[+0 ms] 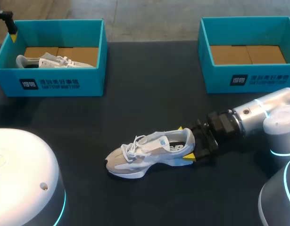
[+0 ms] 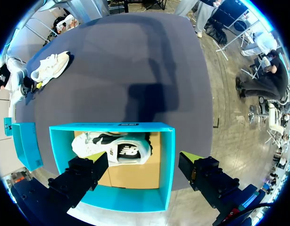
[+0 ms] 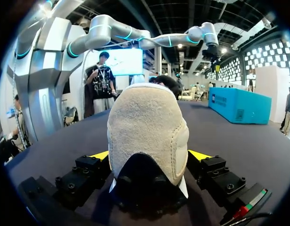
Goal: Take the shoe out of the shoebox, open the shoe tongue, remove and reinsert the insole, then place the shoe into the shoebox
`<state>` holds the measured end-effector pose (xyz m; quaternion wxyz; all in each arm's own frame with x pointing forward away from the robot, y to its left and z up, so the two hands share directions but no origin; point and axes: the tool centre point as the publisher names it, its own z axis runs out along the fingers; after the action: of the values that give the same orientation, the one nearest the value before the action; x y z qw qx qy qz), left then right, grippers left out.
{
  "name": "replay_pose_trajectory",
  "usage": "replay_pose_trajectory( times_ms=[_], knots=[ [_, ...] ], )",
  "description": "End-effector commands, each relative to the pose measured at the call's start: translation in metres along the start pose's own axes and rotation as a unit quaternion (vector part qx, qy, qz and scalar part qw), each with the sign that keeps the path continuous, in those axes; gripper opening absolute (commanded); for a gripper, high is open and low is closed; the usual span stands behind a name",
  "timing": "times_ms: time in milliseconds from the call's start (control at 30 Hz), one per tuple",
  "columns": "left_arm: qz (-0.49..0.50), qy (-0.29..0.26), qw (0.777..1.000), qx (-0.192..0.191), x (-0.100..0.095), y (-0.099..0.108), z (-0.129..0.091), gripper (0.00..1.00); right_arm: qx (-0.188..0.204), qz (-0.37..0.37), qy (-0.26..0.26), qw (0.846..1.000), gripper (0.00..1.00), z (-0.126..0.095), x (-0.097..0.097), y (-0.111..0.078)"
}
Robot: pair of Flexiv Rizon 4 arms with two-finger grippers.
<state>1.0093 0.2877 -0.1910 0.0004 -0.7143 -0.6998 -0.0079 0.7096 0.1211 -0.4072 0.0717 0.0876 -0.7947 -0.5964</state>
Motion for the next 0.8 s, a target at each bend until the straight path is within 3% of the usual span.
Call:
replay_pose_trajectory(
  times_ms=[33,800],
  knots=[
    [0.0,0.002,1.0,0.0,0.0002,-0.0002,-0.0006,1.0,0.0,0.001,0.003,1.0,1.0,0.0036,-0.0015,-0.0029],
    [0.0,0.002,1.0,0.0,0.0002,-0.0002,-0.0006,1.0,-0.006,-0.003,0.004,1.0,1.0,0.0095,-0.0026,-0.0067]
  ],
)
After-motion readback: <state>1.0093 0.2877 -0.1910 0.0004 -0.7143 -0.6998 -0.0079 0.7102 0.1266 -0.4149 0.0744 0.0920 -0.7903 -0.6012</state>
